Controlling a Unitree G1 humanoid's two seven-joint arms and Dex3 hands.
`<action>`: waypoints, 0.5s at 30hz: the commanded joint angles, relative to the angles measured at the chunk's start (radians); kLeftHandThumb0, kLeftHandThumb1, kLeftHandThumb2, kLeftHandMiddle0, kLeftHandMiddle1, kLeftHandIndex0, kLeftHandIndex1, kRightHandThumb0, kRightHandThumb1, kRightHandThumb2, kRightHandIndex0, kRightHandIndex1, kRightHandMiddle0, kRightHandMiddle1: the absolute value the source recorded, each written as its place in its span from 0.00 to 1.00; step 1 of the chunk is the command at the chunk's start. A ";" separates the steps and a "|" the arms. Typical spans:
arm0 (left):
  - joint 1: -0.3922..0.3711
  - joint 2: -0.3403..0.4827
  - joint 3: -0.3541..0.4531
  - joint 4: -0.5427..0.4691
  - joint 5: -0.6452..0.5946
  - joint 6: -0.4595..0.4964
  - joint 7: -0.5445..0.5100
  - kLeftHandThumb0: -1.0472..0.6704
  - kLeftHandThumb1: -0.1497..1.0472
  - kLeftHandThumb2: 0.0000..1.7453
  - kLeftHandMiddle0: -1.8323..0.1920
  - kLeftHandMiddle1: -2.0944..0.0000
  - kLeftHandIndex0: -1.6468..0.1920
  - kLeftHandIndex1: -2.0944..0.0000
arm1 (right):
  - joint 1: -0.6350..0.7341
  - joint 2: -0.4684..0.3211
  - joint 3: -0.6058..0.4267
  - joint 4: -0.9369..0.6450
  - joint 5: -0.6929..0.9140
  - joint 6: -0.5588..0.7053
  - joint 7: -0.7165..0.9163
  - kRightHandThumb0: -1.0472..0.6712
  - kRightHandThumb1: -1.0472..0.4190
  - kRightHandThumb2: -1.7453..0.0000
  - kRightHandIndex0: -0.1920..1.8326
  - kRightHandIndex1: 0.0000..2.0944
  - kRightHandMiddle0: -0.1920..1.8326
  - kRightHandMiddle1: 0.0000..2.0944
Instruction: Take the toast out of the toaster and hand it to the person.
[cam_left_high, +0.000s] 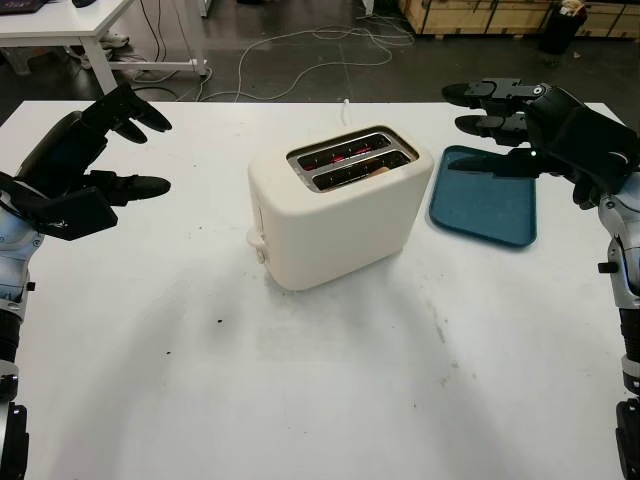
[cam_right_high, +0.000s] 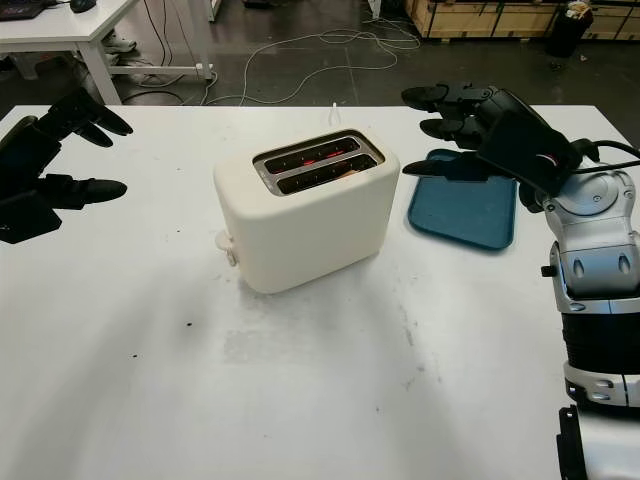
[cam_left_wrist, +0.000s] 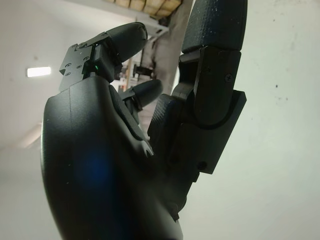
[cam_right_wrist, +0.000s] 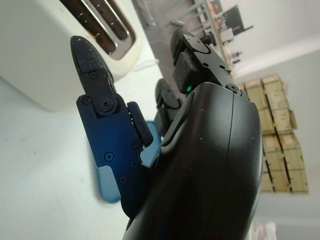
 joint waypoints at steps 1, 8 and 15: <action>0.007 -0.004 0.011 -0.011 -0.004 0.009 0.014 0.00 0.89 0.19 0.91 0.25 0.90 0.31 | -0.008 -0.002 -0.006 0.002 0.002 -0.010 -0.003 0.30 0.20 1.00 0.32 0.01 0.32 0.00; 0.005 -0.003 0.008 -0.008 -0.001 0.006 0.018 0.00 0.89 0.19 0.91 0.25 0.90 0.31 | -0.006 0.001 -0.007 -0.011 0.011 0.007 -0.004 0.30 0.19 1.00 0.31 0.01 0.32 0.00; 0.008 -0.001 0.003 -0.014 0.011 0.014 0.028 0.00 0.89 0.19 0.91 0.24 0.90 0.31 | -0.006 -0.003 -0.002 -0.013 0.000 0.011 -0.009 0.29 0.19 1.00 0.32 0.01 0.32 0.00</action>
